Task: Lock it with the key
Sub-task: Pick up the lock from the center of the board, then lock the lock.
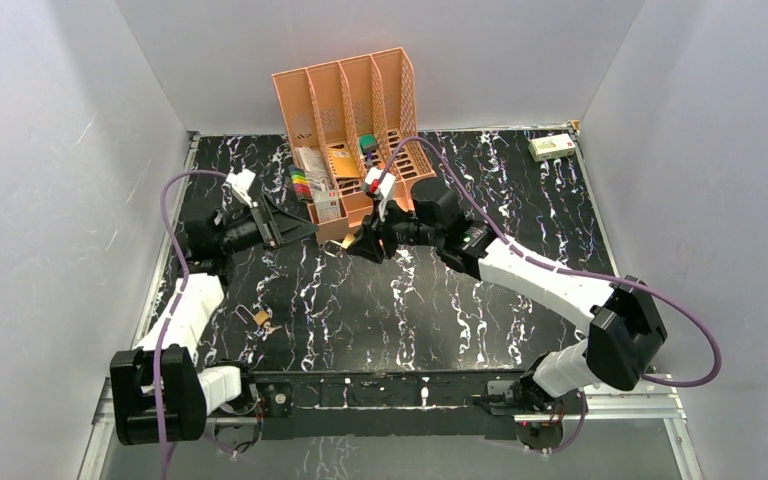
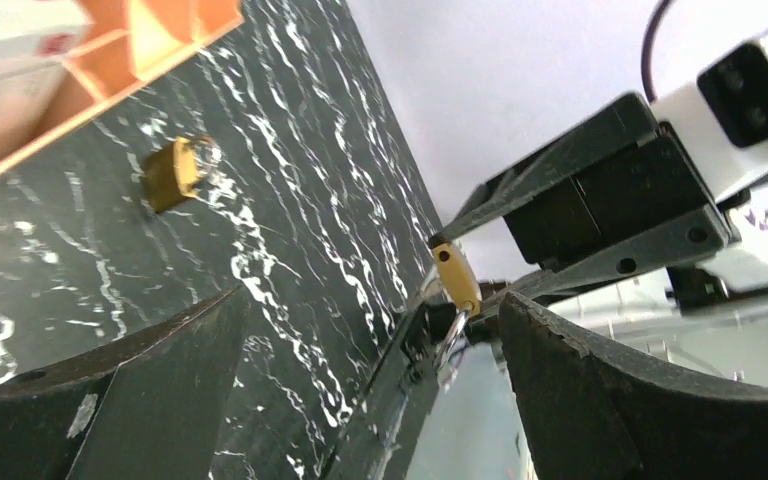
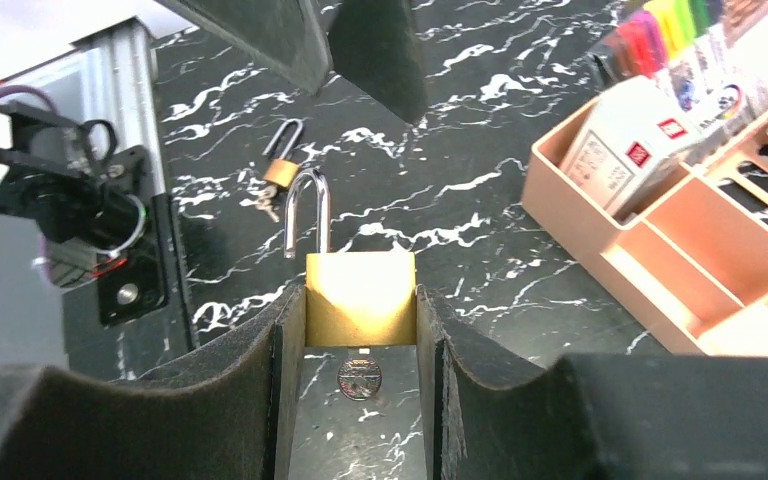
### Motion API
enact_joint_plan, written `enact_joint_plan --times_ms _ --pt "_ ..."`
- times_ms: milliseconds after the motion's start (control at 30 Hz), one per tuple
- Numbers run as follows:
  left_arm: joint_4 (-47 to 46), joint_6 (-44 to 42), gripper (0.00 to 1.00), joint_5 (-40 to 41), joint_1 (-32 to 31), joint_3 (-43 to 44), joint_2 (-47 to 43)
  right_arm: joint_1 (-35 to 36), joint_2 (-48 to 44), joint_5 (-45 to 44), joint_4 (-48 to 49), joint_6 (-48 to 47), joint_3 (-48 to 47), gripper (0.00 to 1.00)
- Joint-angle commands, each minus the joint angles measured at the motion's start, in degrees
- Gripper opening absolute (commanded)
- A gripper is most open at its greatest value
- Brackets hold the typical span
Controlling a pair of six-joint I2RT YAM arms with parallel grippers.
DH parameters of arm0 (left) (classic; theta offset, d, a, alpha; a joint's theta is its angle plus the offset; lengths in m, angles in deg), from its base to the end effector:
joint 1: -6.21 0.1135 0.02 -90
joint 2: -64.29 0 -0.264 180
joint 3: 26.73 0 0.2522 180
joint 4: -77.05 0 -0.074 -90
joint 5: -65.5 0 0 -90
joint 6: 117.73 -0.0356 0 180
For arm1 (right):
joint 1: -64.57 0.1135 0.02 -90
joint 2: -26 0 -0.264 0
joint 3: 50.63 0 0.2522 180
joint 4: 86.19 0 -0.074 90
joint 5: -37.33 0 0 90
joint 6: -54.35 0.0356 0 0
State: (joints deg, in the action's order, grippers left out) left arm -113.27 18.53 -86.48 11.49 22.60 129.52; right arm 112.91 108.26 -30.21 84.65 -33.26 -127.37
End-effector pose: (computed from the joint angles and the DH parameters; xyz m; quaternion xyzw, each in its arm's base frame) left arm 0.2441 -0.0090 0.2753 0.0355 0.7222 -0.5589 0.4060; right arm 0.2151 0.2622 0.3237 -0.4126 0.6685 0.3960 0.4755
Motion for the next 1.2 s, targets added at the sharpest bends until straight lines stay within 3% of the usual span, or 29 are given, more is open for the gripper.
enact_joint_plan --times_ms 0,267,533,733,933,1167 --pt "-3.42 -1.06 0.93 -4.84 -4.32 3.41 -1.85 0.09 -2.11 4.80 -0.11 1.12 0.32 0.24" --pt "1.58 -4.18 0.77 -4.73 -9.10 5.97 -1.32 -0.43 -4.92 4.64 2.17 2.63 3.37 0.24" --pt "10.18 -8.56 0.79 -3.47 -11.72 7.88 0.81 -0.65 -7.64 3.70 2.52 2.81 4.49 0.24" --pt "4.54 -5.07 0.73 -5.63 -14.58 6.83 1.88 -0.86 -7.72 2.77 2.82 2.70 4.80 0.24" --pt "5.92 -6.32 0.56 -6.44 -15.54 7.74 2.77 -1.29 -7.66 2.33 3.09 2.70 4.51 0.24" --pt "2.83 -4.52 0.48 -9.00 -15.71 6.81 3.12 -1.79 -7.79 1.98 2.48 2.22 4.32 0.25"
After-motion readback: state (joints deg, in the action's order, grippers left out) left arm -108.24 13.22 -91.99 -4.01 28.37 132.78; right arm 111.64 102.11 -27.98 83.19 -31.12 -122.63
